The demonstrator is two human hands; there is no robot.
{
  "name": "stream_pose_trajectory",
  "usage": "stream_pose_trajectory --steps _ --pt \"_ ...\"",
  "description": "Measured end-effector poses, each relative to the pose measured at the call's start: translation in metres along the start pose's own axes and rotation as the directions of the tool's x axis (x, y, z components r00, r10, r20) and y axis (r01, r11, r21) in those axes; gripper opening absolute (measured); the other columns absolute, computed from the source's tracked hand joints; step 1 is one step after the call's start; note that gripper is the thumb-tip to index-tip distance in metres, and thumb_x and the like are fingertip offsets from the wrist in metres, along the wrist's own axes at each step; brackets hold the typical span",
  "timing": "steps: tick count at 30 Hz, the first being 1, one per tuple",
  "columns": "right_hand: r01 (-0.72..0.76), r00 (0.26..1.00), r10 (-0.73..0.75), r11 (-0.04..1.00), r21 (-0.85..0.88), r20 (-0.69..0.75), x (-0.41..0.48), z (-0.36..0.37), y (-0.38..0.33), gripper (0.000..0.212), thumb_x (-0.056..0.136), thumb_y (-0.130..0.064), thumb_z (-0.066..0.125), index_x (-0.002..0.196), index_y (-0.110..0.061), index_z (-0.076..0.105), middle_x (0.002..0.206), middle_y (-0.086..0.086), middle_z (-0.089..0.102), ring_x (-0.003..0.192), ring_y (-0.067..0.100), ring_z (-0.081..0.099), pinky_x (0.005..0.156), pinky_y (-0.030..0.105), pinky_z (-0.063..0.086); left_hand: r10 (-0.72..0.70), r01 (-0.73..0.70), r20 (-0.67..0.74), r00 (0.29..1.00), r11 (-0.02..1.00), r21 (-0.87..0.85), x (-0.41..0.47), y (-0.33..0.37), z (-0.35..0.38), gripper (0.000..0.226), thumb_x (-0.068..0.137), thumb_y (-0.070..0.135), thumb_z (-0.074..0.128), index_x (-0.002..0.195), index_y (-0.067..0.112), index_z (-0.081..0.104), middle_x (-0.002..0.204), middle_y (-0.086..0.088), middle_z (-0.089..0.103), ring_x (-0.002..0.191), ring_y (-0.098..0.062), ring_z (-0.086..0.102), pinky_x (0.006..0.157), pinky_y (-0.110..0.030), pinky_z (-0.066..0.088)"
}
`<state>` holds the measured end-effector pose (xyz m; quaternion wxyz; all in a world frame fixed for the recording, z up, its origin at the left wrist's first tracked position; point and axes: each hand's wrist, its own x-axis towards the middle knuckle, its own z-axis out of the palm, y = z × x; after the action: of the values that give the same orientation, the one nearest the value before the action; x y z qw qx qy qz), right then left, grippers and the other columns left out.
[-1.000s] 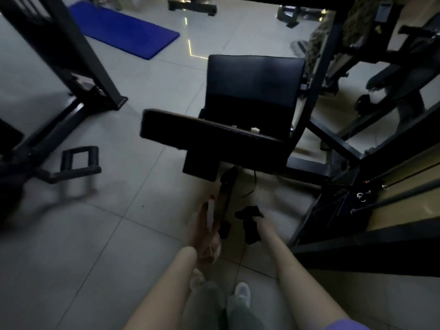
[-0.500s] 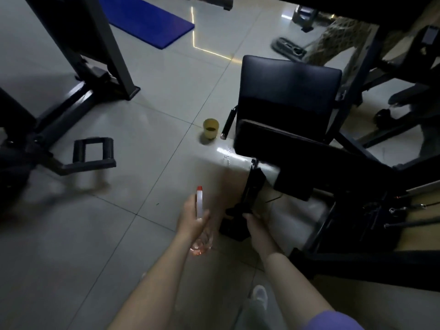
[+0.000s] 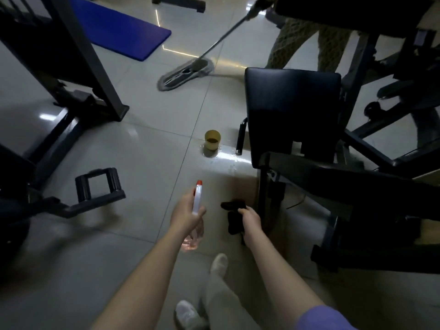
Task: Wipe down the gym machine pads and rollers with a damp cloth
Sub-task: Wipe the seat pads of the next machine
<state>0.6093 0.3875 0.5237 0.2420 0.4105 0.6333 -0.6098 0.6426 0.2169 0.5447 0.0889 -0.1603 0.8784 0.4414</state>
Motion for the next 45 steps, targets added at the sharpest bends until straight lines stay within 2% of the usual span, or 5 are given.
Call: stream_pose_trajectory --steps 17,21,29,39,45 --pt "0.021 0.995 0.005 0.965 0.261 -0.096 0.11 0.082 -0.138 0.039 0.094 -0.01 0.052 0.133 -0.014 0.054 0.125 0.019 0.059 0.111 0.033 0.057 0.092 0.039 0.044 0.159 -0.171 0.262 0.952 0.985 0.025 0.234 0.053 -0.047 0.051 0.084 0.008 0.065 0.133 0.008 0.05 0.109 -0.008 0.059 0.1 -0.025 0.056 0.081 -0.034 0.043" --pt "0.033 0.986 0.028 0.932 0.361 -0.161 0.147 0.104 -0.17 0.039 0.095 -0.013 0.052 0.134 -0.014 0.052 0.121 0.016 0.061 0.111 0.032 0.057 0.1 0.045 0.045 0.259 -0.311 0.42 0.87 0.949 0.059 0.31 0.063 -0.039 0.062 0.087 0.005 0.064 0.143 0.01 0.039 0.116 0.002 0.049 0.112 -0.024 0.052 0.082 -0.026 0.035" --pt "0.022 0.945 0.159 0.842 0.539 -0.287 0.182 0.139 -0.228 0.037 0.096 -0.007 0.048 0.133 -0.007 0.051 0.118 0.016 0.06 0.111 0.031 0.055 0.091 0.033 0.042 0.344 -0.59 0.677 0.65 0.79 0.166 0.43 0.095 -0.029 0.061 0.091 0.014 0.062 0.145 0.014 0.034 0.126 -0.004 0.053 0.113 -0.022 0.051 0.081 -0.023 0.034" --pt "0.137 0.891 0.151 0.81 0.57 -0.429 0.267 0.103 -0.275 0.039 0.097 -0.008 0.048 0.136 -0.008 0.049 0.131 0.013 0.055 0.12 0.029 0.051 0.089 0.03 0.041 0.398 -0.728 0.779 0.485 0.677 0.108 0.507 0.128 0.016 0.063 0.091 0.015 0.062 0.146 0.008 0.033 0.129 -0.005 0.053 0.117 -0.024 0.051 0.093 -0.024 0.037" --pt "0.261 0.834 0.02 0.866 0.427 -0.551 0.332 0.07 -0.296 0.047 0.099 -0.012 0.047 0.144 -0.012 0.035 0.142 0.012 0.043 0.131 0.031 0.041 0.094 0.03 0.037 0.492 -0.655 0.667 0.56 0.756 -0.008 0.544 0.164 0.028 0.056 0.088 0.016 0.062 0.14 0.007 0.042 0.121 -0.002 0.057 0.105 -0.017 0.054 0.083 -0.023 0.041"
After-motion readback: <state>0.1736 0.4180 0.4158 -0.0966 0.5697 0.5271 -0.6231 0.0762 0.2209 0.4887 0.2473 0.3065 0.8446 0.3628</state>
